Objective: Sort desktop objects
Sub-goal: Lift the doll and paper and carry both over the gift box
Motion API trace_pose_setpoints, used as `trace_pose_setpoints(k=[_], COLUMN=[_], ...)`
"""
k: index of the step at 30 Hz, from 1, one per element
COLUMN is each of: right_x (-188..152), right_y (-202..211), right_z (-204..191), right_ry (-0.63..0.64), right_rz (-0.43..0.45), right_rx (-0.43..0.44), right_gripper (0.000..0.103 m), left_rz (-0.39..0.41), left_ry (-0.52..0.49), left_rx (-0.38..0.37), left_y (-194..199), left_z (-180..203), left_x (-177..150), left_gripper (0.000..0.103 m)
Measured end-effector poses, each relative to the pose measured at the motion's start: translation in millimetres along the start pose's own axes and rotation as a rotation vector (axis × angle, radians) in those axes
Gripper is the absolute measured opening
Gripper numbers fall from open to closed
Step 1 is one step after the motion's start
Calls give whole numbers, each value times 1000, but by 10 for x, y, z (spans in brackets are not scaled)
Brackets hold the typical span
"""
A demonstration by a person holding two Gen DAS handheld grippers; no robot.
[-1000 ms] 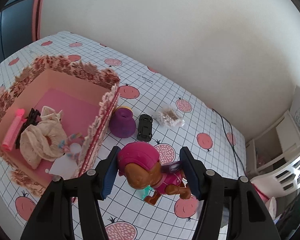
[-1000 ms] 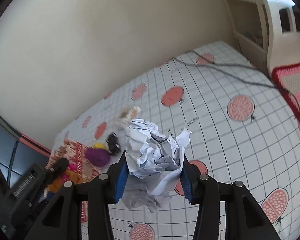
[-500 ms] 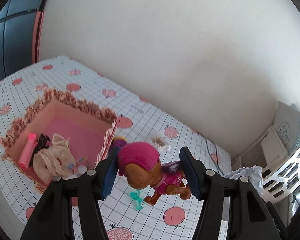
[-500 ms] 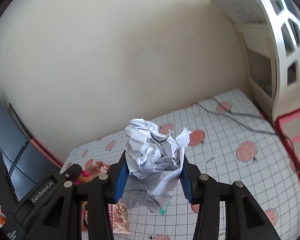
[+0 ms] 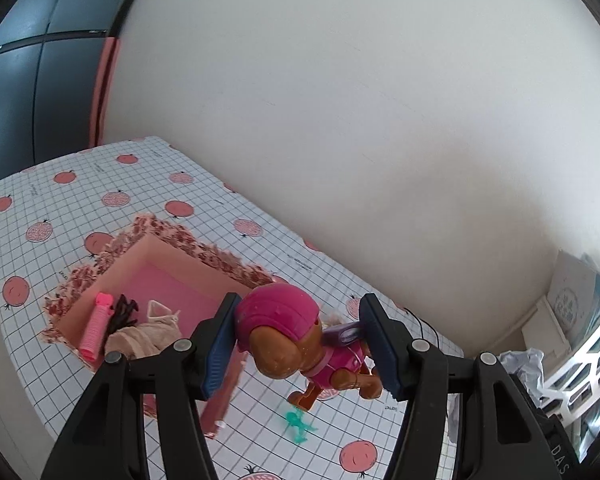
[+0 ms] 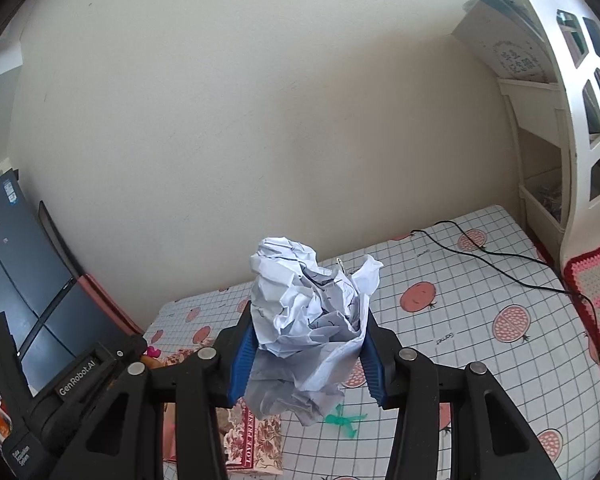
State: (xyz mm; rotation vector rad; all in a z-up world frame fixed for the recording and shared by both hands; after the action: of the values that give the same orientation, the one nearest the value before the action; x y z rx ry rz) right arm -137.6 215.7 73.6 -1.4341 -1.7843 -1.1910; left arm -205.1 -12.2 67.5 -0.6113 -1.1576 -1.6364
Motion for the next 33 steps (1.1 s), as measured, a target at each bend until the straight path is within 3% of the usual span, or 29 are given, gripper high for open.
trace_pose_setpoints(k=[9,20,33], right_x=[-245,-667,-1081], right_y=[-127,-308,-522], right_z=[-385,-995,-1355], right_ry=[81,133,209], right_rz=[-46,-144,-218], right_rx=[36,178,257], right_gripper=[49,49,49], left_rz=[17,73,120], left_ry=[82,145,194], left_rx=[45,133,211], left_y=[-20,35,159], left_z=[-433,-1067,-1660], left_x=[127,342,534], left_gripper=[62,62,62])
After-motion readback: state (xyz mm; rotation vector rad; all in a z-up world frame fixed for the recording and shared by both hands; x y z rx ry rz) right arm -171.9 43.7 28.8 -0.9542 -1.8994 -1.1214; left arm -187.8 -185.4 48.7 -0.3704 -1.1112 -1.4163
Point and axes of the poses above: each gripper's, at about its wrist camera, not at the fingertips, and y roughly against the way its jaws point, z to its right, x to its top, the point moved 5 cm from there along -y, roughly the way its jaws point, and after that the axes turned 11 degrees about z, right-handed, at the moved point
